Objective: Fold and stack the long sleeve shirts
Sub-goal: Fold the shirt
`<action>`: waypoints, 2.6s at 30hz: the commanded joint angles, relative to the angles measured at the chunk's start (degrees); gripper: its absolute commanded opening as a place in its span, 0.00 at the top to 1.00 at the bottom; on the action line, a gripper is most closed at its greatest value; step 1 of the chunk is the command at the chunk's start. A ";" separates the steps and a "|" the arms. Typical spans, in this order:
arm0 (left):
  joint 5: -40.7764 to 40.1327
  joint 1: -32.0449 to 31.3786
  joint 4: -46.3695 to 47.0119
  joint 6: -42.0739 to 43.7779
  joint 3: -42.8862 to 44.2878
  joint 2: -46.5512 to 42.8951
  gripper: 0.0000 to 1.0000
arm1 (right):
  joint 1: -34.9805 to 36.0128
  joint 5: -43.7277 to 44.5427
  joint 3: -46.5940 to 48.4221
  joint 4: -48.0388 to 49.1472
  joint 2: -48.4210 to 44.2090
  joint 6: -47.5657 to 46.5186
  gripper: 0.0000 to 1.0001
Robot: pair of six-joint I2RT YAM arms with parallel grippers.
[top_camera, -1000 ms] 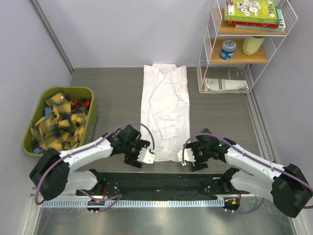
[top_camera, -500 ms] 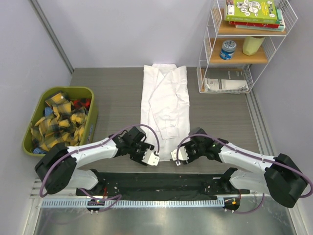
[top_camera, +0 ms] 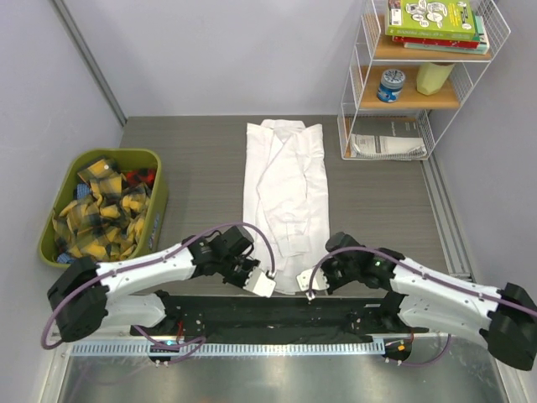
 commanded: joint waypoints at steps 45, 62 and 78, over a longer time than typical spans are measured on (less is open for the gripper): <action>8.48 31.28 -4.69 5.91 55.58 43.35 1.00 | -32.77 -12.04 53.43 3.40 50.24 -15.56 0.98; 1.80 32.42 -0.74 0.83 59.78 49.67 0.90 | -32.86 -7.04 53.07 12.53 55.43 -11.44 0.88; 5.56 37.26 -7.23 -34.42 68.24 44.14 0.34 | -35.67 -11.16 74.34 -7.30 55.17 26.26 0.48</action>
